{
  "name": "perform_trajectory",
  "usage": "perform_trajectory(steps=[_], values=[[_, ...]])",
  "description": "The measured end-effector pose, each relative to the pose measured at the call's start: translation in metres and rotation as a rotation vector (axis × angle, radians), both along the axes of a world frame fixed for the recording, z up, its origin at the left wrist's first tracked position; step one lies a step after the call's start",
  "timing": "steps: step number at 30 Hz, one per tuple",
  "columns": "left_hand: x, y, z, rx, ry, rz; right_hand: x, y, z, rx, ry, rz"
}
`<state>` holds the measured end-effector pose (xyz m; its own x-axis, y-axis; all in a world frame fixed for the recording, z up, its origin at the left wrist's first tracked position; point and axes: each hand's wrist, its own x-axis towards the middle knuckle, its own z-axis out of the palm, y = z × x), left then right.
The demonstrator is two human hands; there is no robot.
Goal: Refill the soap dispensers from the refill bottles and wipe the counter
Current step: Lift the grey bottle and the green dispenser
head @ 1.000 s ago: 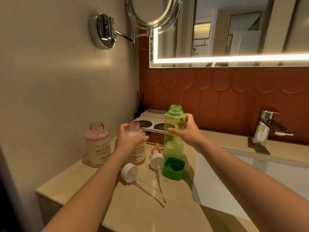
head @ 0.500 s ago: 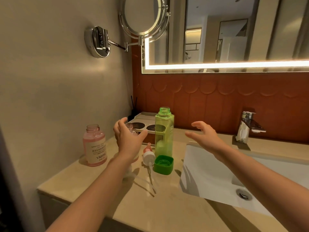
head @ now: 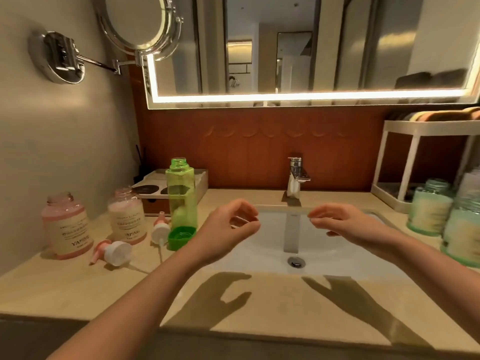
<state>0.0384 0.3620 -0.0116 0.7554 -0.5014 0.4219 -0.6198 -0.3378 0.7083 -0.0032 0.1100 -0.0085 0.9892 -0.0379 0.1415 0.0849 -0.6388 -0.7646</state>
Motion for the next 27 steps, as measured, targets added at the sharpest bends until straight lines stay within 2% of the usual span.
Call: perform_trajectory(steps=[11, 20, 27], values=[[-0.029, -0.140, 0.000, 0.042, 0.051, -0.315, -0.103, -0.108, 0.013, -0.105, -0.001, -0.138], [-0.041, -0.238, -0.015, 0.038, 0.106, -0.402, -0.138, -0.184, 0.004, -0.077, -0.002, -0.332], [-0.042, -0.314, -0.022, -0.020, 0.268, -0.373, -0.145, -0.235, 0.006, -0.051, -0.024, -0.495]])
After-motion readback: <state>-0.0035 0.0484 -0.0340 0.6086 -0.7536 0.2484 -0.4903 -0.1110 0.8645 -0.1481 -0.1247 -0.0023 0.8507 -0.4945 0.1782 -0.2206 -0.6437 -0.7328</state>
